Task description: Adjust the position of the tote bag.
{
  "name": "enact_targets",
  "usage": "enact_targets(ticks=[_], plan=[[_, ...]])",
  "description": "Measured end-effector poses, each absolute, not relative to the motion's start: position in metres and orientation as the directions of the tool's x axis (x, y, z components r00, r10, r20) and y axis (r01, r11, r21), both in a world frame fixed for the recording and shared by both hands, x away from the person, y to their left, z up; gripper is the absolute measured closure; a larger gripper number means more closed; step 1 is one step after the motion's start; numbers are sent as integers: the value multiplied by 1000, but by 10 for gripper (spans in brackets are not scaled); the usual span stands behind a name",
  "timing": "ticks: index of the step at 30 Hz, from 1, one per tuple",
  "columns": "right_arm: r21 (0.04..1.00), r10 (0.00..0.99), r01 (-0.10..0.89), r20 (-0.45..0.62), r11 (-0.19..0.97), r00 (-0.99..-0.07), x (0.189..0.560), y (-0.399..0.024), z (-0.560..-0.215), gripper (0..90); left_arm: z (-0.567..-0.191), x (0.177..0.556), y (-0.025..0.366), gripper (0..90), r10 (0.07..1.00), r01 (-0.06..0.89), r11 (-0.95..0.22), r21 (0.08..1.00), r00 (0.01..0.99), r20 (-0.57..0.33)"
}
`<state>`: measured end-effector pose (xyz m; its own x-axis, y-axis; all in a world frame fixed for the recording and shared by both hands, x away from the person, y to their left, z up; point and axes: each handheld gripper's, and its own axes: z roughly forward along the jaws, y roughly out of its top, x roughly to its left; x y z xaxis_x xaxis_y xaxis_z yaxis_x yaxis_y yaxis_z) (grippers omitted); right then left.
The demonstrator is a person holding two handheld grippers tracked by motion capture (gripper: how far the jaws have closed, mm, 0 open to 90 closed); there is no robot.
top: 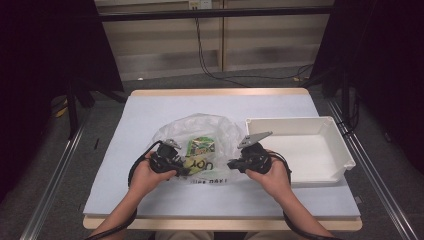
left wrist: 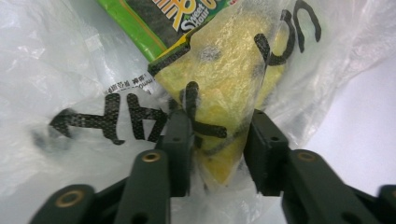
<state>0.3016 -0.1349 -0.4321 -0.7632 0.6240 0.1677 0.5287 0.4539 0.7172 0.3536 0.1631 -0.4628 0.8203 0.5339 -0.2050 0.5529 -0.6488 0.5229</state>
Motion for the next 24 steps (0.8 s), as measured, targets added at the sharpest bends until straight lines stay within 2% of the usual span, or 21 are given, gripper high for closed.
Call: enact_targets(ticks=[6, 12, 16, 20, 24], plan=[[718, 633, 533, 168, 447, -756, 304, -131, -433, 900, -465, 351, 162, 783, 609, 595, -592, 544, 772, -182], [718, 655, 532, 141, 449, -742, 314, -126, -428, 900, -465, 362, 164, 898, 690, 636, -474, 609, 698, -191], [716, 671, 551, 156, 429, -725, 322, -130, -425, 899, -459, 361, 168, 893, 681, 635, -447, 631, 698, -220], [719, 674, 556, 164, 418, -720, 318, -141, -423, 893, -447, 351, 169, 893, 618, 597, -452, 662, 745, -250], [719, 697, 574, 174, 392, -695, 312, -155, -422, 892, -445, 338, 162, 895, 573, 566, -516, 643, 786, -232]])
